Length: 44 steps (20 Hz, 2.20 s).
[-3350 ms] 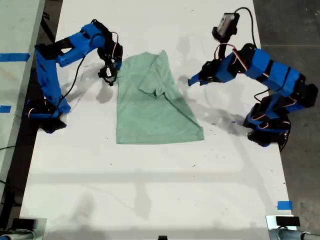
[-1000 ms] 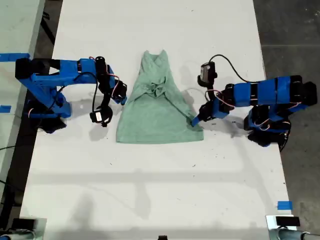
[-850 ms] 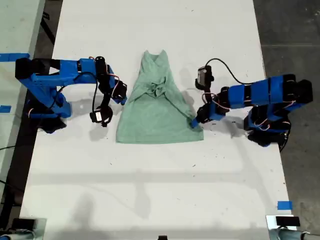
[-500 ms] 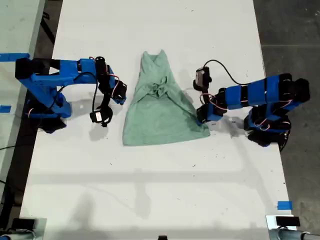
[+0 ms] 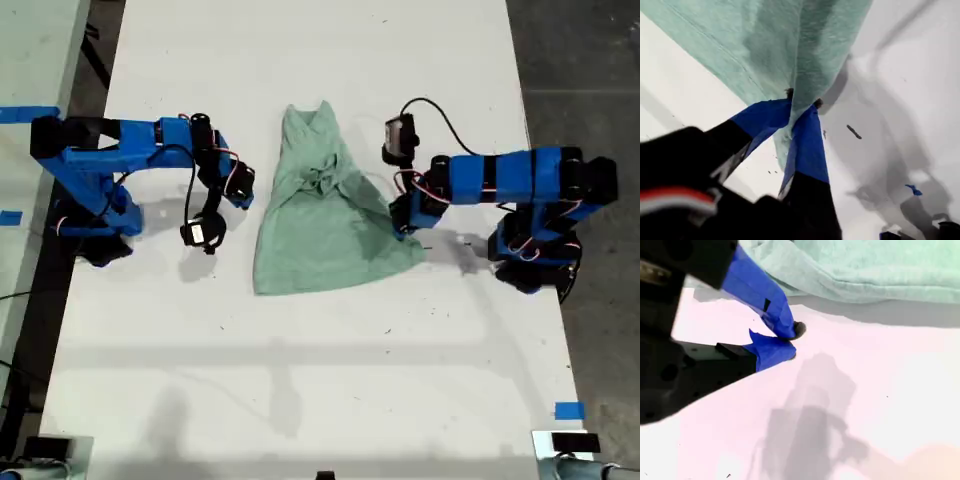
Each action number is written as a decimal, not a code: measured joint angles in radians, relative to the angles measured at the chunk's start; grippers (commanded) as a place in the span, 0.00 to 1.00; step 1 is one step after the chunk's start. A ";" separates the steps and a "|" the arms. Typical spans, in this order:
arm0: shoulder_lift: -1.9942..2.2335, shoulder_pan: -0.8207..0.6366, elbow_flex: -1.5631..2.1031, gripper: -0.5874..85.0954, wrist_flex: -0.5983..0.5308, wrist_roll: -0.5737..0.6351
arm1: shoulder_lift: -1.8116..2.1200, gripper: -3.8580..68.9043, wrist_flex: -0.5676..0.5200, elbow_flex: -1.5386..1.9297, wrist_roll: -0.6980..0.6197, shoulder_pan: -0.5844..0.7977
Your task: Fold tshirt
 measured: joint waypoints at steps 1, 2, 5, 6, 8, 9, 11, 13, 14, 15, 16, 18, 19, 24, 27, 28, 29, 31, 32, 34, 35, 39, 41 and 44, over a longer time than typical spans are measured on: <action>0.000 0.003 0.000 0.01 0.000 0.000 | 0.000 0.05 0.011 -0.051 0.008 -0.009; 0.000 0.005 0.000 0.01 0.000 0.000 | -0.003 0.05 0.015 -0.100 0.029 -0.017; 0.014 0.005 0.000 0.01 0.000 0.000 | -0.092 0.05 0.015 -0.224 0.097 -0.029; 0.015 0.005 0.000 0.01 0.000 0.000 | -0.120 0.05 -0.006 -0.250 0.130 -0.029; 0.015 0.005 0.000 0.01 0.000 0.000 | -0.209 0.05 -0.083 -0.301 0.181 -0.034; 0.015 0.005 0.000 0.01 0.000 0.000 | -0.259 0.05 -0.133 -0.311 0.204 -0.037; 0.015 0.005 0.000 0.01 0.000 0.000 | -0.364 0.05 -0.242 -0.318 0.235 -0.038; 0.015 0.005 0.000 0.01 0.000 0.000 | -0.486 0.04 -0.296 -0.353 0.249 -0.046; 0.015 0.005 0.000 0.01 0.000 0.000 | -0.541 0.04 -0.308 -0.379 0.250 -0.052; 0.015 0.005 0.000 0.01 0.002 0.000 | -0.584 0.07 -0.311 -0.408 0.250 -0.057; 0.015 0.005 0.000 0.01 0.002 0.000 | -0.623 0.25 -0.311 -0.439 0.253 -0.060; 0.015 0.005 0.000 0.01 0.002 0.000 | -0.657 0.38 -0.311 -0.488 0.259 -0.071; 0.015 0.005 0.000 0.01 0.002 0.000 | -0.663 0.43 -0.288 -0.514 0.256 -0.077; 0.015 0.005 0.000 0.04 0.018 0.000 | -0.675 0.49 0.037 -0.736 0.259 -0.117; 0.015 0.008 -0.026 0.03 0.063 0.000 | -0.620 0.49 0.158 -0.788 0.259 -0.127; 0.015 0.014 -0.043 0.02 0.080 0.000 | -0.574 0.48 0.175 -0.788 0.259 -0.127; 0.015 0.021 -0.066 0.02 0.095 0.000 | -0.523 0.48 0.187 -0.788 0.259 -0.127; 0.015 0.040 -0.112 0.02 0.132 -0.008 | -0.420 0.47 0.207 -0.759 0.259 -0.127; 0.015 0.048 -0.130 0.03 0.141 -0.009 | -0.380 0.47 0.209 -0.721 0.262 -0.126; 0.015 0.058 -0.147 0.12 0.146 -0.012 | -0.322 0.47 0.207 -0.644 0.256 -0.112; 0.015 0.066 -0.149 0.17 0.144 -0.025 | -0.307 0.47 0.207 -0.620 0.259 -0.104; -0.054 0.106 -0.137 0.29 0.063 -0.081 | -0.287 0.46 0.195 -0.577 0.258 -0.095; -0.107 0.118 -0.120 0.27 0.018 -0.103 | -0.285 0.46 0.187 -0.568 0.256 -0.095; -0.152 0.126 -0.034 0.19 -0.086 -0.143 | -0.285 0.46 0.178 -0.552 0.258 -0.095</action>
